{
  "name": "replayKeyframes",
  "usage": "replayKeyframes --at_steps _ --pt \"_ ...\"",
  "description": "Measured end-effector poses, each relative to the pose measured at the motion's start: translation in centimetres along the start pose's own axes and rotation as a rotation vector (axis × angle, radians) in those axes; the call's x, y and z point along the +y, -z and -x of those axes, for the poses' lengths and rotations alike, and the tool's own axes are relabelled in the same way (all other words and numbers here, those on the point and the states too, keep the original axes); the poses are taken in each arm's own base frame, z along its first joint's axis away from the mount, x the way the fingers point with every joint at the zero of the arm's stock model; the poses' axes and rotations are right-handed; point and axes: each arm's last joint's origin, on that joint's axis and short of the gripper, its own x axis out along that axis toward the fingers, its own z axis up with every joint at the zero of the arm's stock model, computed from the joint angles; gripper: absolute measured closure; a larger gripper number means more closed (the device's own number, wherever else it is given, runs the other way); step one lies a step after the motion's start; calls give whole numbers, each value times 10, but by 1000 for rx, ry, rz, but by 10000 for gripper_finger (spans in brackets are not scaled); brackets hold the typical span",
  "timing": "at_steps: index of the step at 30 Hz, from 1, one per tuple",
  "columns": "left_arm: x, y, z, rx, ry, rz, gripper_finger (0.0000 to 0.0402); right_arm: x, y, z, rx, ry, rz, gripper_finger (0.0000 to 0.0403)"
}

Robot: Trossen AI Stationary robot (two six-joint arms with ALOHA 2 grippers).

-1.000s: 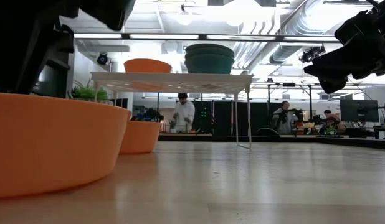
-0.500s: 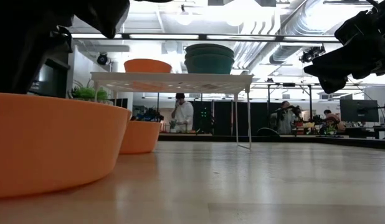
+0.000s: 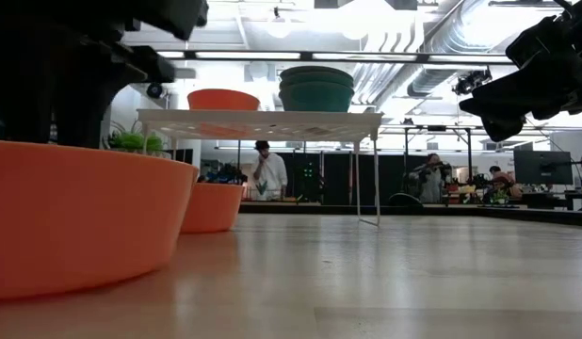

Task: Pick & Place Mini bowls
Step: Stack the bottom orange bowl on the orange bowl on the shelf

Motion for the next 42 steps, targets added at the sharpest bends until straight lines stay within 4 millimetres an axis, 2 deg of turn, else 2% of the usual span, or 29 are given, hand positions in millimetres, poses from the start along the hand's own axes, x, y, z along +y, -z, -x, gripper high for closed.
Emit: replayKeyframes --at_steps 8,12,17,22,26,30,36,39,42 --pt "-13 5 1 -26 -84 -564 285 0 0 0 0 -1 0 281" --pt "-20 7 2 -31 -110 -777 285 0 0 0 0 0 0 281" --pt "-21 4 2 -62 -114 -912 285 0 0 0 0 0 0 281" --pt "-20 5 14 -113 -119 -1045 285 0 0 0 0 -1 0 281" --pt "-20 8 22 -135 -79 -1143 285 0 0 0 0 0 0 281" --pt "-30 19 29 -138 -36 -1269 285 0 0 0 0 0 0 281" --pt "-47 36 18 -164 -75 -1438 285 0 0 0 0 0 0 281" --pt "-52 42 9 -163 -84 -1487 285 0 0 0 0 0 0 281" --pt "-56 46 8 -175 -133 -1503 285 0 0 0 0 0 0 281"
